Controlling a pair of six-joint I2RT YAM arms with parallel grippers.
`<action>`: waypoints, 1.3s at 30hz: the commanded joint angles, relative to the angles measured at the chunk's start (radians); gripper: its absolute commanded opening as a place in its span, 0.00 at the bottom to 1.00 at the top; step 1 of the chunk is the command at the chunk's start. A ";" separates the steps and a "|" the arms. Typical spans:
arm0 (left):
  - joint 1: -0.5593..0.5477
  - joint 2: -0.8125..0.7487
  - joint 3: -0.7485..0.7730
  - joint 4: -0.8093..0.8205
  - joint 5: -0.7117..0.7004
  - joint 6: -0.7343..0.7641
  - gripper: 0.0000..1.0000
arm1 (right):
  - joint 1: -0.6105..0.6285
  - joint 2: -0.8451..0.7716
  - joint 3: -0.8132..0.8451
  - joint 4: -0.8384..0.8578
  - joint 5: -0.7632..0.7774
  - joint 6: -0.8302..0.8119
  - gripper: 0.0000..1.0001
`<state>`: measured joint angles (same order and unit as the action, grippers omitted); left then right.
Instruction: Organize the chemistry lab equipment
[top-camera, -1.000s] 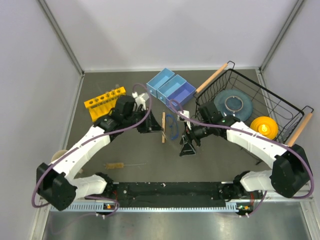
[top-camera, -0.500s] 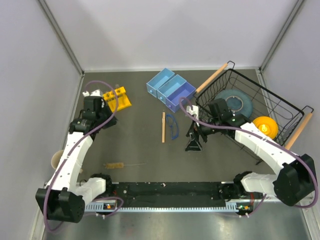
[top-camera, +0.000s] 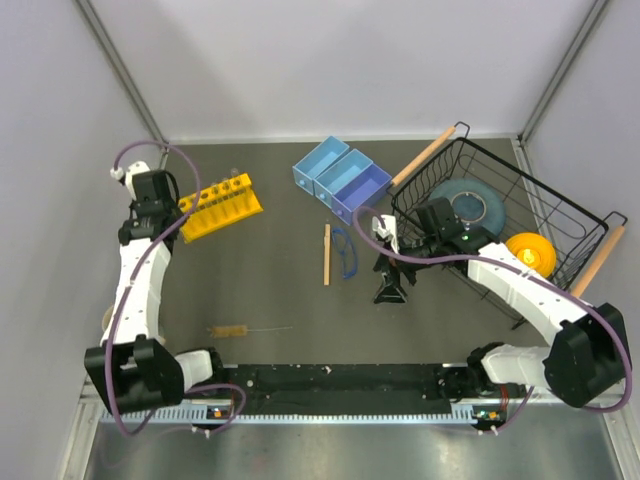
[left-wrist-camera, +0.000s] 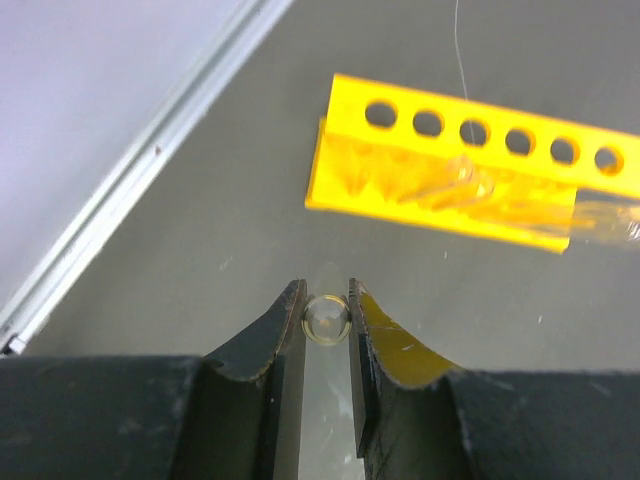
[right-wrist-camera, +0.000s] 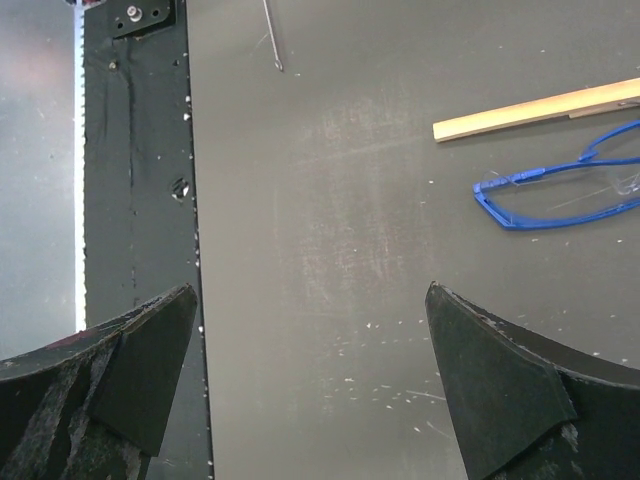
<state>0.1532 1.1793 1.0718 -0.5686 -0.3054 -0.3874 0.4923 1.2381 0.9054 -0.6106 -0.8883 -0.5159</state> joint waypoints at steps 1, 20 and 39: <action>0.026 0.063 0.112 0.122 -0.054 0.038 0.02 | -0.008 -0.035 0.012 0.000 0.014 -0.081 0.99; 0.042 0.253 0.252 0.150 0.000 0.051 0.02 | -0.009 -0.011 0.006 -0.011 0.054 -0.110 0.99; 0.040 0.313 0.263 0.176 0.014 0.070 0.03 | -0.008 0.015 0.007 -0.021 0.049 -0.118 0.99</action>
<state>0.1883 1.4837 1.2907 -0.4480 -0.2962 -0.3370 0.4923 1.2434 0.9043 -0.6369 -0.8204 -0.6044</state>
